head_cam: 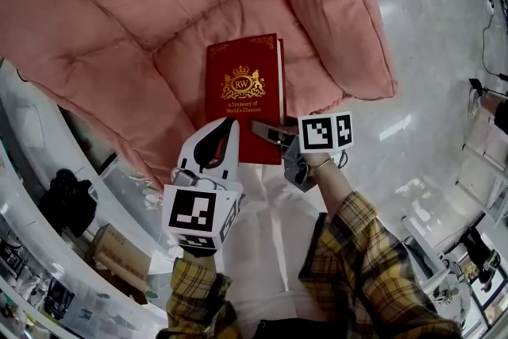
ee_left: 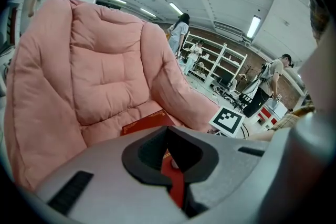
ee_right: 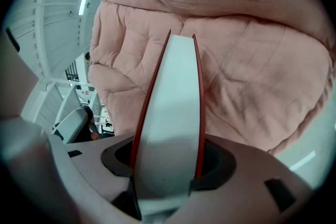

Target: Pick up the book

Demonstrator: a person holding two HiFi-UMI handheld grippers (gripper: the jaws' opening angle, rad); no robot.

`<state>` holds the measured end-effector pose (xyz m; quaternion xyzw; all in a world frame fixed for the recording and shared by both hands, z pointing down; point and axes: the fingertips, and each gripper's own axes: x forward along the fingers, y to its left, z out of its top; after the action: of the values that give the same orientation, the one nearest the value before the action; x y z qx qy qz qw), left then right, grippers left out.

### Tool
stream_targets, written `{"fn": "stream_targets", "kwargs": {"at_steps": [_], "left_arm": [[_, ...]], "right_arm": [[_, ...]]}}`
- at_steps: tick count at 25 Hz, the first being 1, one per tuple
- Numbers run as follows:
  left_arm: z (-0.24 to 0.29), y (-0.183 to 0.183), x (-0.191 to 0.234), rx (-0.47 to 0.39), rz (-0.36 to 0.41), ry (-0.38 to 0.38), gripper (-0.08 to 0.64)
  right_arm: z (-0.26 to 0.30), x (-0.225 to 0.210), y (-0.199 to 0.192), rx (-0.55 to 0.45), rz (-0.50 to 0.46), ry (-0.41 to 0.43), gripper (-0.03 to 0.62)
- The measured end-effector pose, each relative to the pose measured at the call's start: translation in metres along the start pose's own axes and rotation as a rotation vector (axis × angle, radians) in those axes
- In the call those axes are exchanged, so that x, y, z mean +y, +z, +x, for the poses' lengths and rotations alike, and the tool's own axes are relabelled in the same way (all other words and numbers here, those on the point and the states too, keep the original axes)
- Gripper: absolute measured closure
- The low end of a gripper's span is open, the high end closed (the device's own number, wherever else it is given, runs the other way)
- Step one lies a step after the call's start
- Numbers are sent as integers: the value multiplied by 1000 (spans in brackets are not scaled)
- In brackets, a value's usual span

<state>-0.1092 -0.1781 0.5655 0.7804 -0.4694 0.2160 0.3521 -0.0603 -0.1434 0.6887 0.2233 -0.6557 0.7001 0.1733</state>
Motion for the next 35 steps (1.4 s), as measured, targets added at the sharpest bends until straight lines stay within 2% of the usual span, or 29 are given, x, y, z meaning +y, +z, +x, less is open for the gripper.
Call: {"fn": "stream_targets", "kwargs": {"at_steps": [7, 12, 17, 21, 27, 35], "left_arm": [[-15, 16, -7, -13, 22, 4, 555], [-34, 46, -36, -42, 39, -21, 555], [-52, 81, -66, -84, 43, -37, 555], [-77, 111, -79, -122, 31, -64, 555], [-126, 156, -104, -193, 89, -85, 555], [-180, 190, -143, -254, 130, -102, 555]], "right_arm": [[-26, 27, 5, -37, -49, -16, 325], [-69, 65, 11, -71, -106, -11, 325], [-116, 104, 22, -109, -141, 30, 325], [-143, 139, 21, -132, -178, 36, 325], [-198, 198, 7, -203, -275, 55, 325], [-264, 265, 0, -307, -369, 106, 325]]}}
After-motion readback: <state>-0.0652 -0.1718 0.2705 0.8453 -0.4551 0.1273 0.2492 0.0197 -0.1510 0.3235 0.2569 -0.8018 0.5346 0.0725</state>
